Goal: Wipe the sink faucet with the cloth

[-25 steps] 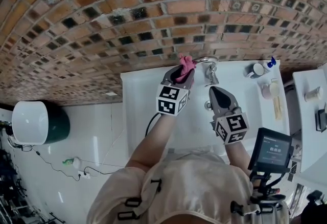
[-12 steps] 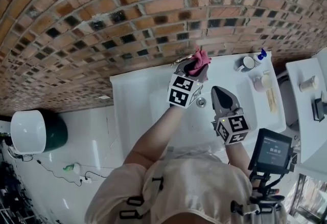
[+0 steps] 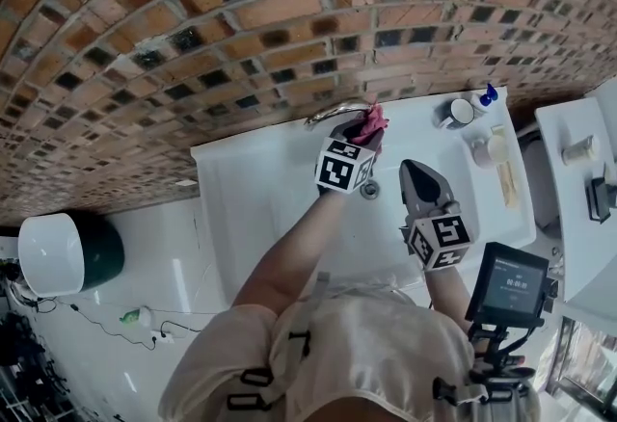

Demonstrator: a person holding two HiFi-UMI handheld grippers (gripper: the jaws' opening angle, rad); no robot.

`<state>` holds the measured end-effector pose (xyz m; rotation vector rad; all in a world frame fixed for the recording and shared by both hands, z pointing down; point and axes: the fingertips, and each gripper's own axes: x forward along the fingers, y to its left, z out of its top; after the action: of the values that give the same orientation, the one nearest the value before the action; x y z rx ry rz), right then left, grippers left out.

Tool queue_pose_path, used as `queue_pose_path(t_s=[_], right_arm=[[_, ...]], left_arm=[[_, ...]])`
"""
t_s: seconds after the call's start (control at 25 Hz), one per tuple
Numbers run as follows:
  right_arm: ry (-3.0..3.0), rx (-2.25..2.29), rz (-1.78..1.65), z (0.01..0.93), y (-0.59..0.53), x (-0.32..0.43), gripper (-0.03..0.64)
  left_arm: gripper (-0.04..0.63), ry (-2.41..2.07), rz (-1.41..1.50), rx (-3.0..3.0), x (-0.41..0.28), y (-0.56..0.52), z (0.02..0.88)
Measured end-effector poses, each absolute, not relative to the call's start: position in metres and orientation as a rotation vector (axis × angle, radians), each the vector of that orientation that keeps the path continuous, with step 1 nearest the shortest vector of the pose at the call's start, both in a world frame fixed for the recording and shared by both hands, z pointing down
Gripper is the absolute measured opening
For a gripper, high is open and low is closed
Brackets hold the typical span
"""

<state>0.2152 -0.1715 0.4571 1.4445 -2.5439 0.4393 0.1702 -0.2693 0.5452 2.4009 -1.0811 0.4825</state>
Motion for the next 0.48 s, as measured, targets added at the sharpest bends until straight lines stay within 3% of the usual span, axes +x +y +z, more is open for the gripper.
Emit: queue_pose_path(t_s=[0.2, 0.48], right_arm=[[-2.551, 1.431, 0.448, 0.461, -0.178, 0.213, -0.009], [-2.576, 1.386, 0.451, 0.458, -0.178, 0.196, -0.009]], left_arm=[[0.121, -1.082, 0.489, 2.354, 0.165, -0.267, 0.556], [0.121, -1.152, 0.26, 2.48, 0.161, -0.256, 0.473]])
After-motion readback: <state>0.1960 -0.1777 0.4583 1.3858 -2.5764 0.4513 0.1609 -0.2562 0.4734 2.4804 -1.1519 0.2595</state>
